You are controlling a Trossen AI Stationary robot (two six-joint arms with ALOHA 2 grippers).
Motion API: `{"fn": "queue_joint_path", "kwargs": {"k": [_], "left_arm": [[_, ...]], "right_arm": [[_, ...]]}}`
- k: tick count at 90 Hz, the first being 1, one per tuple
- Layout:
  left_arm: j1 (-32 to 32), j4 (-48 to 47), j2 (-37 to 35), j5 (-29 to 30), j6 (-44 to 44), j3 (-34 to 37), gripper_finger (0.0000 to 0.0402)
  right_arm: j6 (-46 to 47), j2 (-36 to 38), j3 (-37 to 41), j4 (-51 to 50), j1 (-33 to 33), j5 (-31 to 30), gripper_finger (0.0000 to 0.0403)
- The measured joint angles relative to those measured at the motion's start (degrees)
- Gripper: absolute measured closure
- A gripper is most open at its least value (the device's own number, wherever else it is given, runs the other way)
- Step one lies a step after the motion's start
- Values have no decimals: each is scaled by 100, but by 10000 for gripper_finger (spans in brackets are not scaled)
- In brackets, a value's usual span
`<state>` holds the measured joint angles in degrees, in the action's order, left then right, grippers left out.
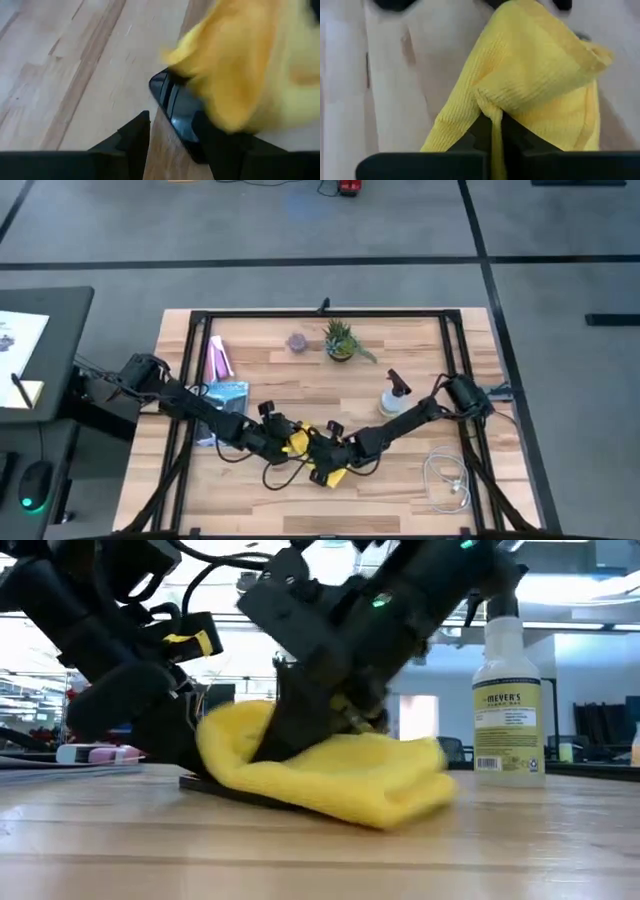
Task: Apply microfiber cloth
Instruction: Wipe the cellphone with the microfiber cloth
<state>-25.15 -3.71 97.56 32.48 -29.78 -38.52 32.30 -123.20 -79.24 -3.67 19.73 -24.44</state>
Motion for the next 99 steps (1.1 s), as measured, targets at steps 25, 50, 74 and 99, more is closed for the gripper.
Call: {"fn": "queue_joint_path", "kwargs": {"k": [25, 50, 74, 99], "left_arm": [[0, -29, 0, -19, -10, -5, 252], [15, -119, -2, -47, -153, 2, 252], [7, -118, -2, -39, -157, 7, 252], [-2, -180, -18, -17, -199, -57, 252]], "right_arm": [[-224, 0, 7, 123, -358, 193, 399], [-316, 19, -17, -274, 263, 900, 399], [994, 495, -9, -2645, 814, 347, 399], [2474, 1282, 0, -4998, 1405, -251, 398]]}}
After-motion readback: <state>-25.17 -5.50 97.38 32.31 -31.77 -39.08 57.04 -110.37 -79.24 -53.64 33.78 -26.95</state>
